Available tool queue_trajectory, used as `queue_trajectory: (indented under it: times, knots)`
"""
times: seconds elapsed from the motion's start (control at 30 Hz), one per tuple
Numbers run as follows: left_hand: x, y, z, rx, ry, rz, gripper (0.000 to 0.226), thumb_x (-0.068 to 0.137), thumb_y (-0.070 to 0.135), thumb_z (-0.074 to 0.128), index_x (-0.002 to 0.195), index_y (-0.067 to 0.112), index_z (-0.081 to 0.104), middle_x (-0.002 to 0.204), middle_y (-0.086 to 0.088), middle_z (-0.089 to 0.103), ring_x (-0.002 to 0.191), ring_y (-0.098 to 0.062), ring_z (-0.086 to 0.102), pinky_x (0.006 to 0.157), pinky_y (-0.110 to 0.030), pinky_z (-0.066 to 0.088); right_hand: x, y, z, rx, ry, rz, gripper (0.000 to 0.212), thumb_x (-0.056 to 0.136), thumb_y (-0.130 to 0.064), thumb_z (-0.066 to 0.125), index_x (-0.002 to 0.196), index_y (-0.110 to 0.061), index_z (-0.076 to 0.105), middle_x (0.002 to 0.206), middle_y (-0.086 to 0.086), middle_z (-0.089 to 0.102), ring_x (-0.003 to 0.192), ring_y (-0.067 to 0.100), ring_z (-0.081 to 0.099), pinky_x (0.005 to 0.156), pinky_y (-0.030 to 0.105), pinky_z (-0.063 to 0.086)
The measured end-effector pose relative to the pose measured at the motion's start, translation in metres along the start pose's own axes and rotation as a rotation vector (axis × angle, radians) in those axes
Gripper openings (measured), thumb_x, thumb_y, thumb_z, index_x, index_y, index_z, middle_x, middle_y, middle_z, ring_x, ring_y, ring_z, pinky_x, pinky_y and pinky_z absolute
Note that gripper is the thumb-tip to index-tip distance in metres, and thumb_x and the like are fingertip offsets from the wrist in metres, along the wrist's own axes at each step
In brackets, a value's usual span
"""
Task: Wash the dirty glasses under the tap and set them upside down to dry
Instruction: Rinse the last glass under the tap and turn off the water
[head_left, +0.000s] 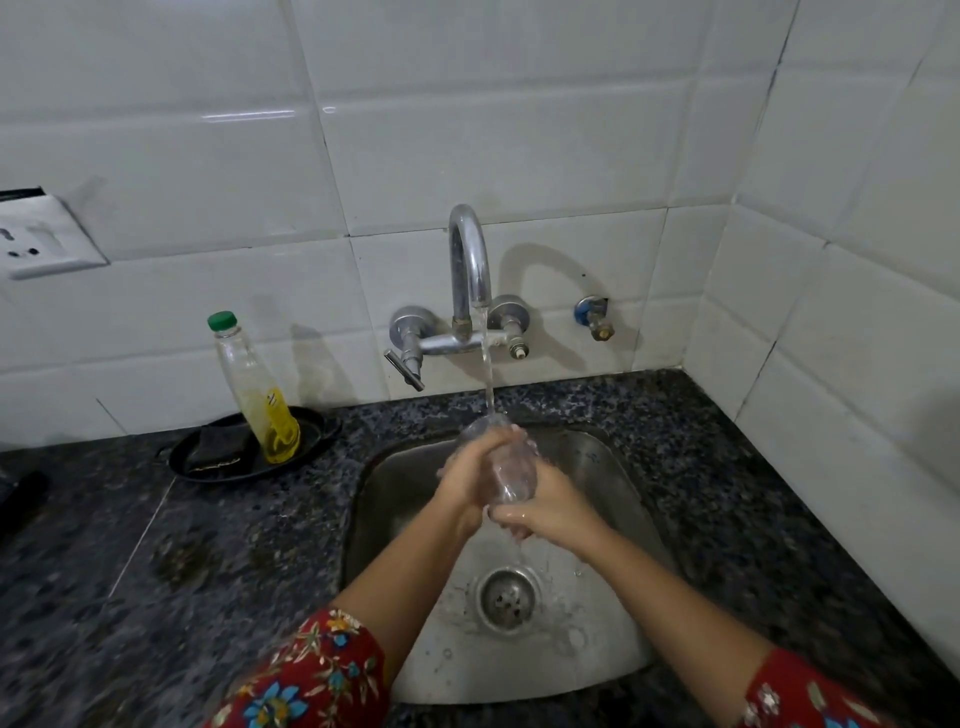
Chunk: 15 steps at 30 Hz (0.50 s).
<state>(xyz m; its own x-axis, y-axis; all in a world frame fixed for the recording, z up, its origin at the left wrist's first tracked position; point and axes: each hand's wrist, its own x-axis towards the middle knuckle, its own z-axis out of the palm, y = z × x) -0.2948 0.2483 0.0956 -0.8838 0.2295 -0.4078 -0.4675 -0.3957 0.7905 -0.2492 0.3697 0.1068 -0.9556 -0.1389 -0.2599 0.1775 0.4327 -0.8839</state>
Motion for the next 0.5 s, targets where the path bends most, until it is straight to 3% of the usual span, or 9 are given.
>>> queue_trajectory:
  times: [0.07, 0.1, 0.17, 0.23, 0.27, 0.33, 0.4, 0.5]
  knots:
    - [-0.005, 0.007, -0.004, -0.114, -0.13, -0.046, 0.023, 0.077, 0.028, 0.075, 0.089, 0.009, 0.072, 0.089, -0.011, 0.07, 0.084, -0.026, 0.067, 0.087, -0.042, 0.052, -0.002, 0.001, -0.008, 0.43, -0.233, 0.114, 0.024, 0.077, -0.015, 0.071, 0.1, -0.008, 0.065, 0.08, 0.01, 0.069, 0.064, 0.02, 0.066, 0.063, 0.033, 0.055]
    - [-0.005, 0.008, -0.005, -0.116, -0.13, -0.033, 0.021, 0.081, 0.027, 0.071, 0.09, 0.008, 0.071, 0.087, -0.01, 0.071, 0.084, -0.026, 0.068, 0.088, -0.043, 0.051, -0.001, -0.001, -0.008, 0.452, -0.256, 0.126, 0.027, 0.077, -0.016, 0.072, 0.102, -0.007, 0.064, 0.083, 0.01, 0.069, 0.067, 0.021, 0.067, 0.062, 0.03, 0.055]
    - [-0.005, 0.006, -0.004, 0.025, -0.051, 0.053, 0.026, 0.074, 0.027, 0.077, 0.091, 0.009, 0.071, 0.082, -0.008, 0.072, 0.081, -0.024, 0.069, 0.087, -0.042, 0.054, 0.003, -0.002, 0.001, 0.197, -0.115, 0.085, 0.045, 0.068, -0.022, 0.079, 0.107, -0.014, 0.06, 0.088, 0.005, 0.071, 0.071, 0.017, 0.07, 0.058, 0.026, 0.054]
    - [-0.005, 0.007, 0.0, 0.204, 0.026, 0.125, 0.03, 0.067, 0.024, 0.083, 0.089, 0.009, 0.071, 0.079, -0.008, 0.07, 0.074, -0.021, 0.069, 0.076, -0.036, 0.056, 0.004, -0.001, 0.008, 0.144, -0.02, 0.072, 0.052, 0.062, -0.02, 0.079, 0.109, -0.016, 0.058, 0.089, 0.004, 0.07, 0.071, 0.014, 0.069, 0.056, 0.024, 0.053]
    - [-0.005, 0.009, -0.001, 0.225, -0.033, 0.115, 0.028, 0.067, 0.024, 0.084, 0.087, 0.01, 0.071, 0.08, -0.007, 0.068, 0.074, -0.02, 0.067, 0.077, -0.036, 0.055, 0.005, 0.001, 0.009, 0.257, -0.07, 0.092, 0.049, 0.064, -0.015, 0.078, 0.11, -0.014, 0.059, 0.089, 0.005, 0.07, 0.072, 0.015, 0.069, 0.058, 0.026, 0.053]
    - [-0.007, 0.017, -0.01, 0.216, -0.184, 0.013, 0.032, 0.065, 0.033, 0.085, 0.087, 0.014, 0.073, 0.086, -0.006, 0.068, 0.083, -0.022, 0.065, 0.093, -0.044, 0.05, 0.002, 0.002, 0.003, 0.501, -0.265, 0.157, 0.039, 0.071, -0.01, 0.076, 0.108, -0.012, 0.061, 0.091, 0.008, 0.069, 0.076, 0.02, 0.069, 0.061, 0.029, 0.053]
    - [-0.011, 0.021, -0.016, 0.244, -0.202, -0.036, 0.037, 0.064, 0.038, 0.083, 0.09, 0.014, 0.076, 0.091, -0.006, 0.071, 0.087, -0.023, 0.065, 0.101, -0.047, 0.044, -0.001, 0.002, 0.0, 0.551, -0.345, 0.163, 0.034, 0.075, -0.011, 0.076, 0.106, -0.014, 0.062, 0.095, 0.009, 0.069, 0.082, 0.024, 0.069, 0.063, 0.028, 0.055]
    - [-0.016, 0.018, -0.01, 0.423, -0.121, 0.112, 0.053, 0.06, 0.044, 0.087, 0.097, 0.011, 0.07, 0.092, -0.007, 0.071, 0.091, -0.026, 0.066, 0.098, -0.046, 0.045, 0.006, 0.003, 0.012, 0.403, -0.074, 0.1, 0.036, 0.079, -0.011, 0.074, 0.112, -0.014, 0.061, 0.099, 0.006, 0.07, 0.084, 0.016, 0.068, 0.067, 0.021, 0.055]
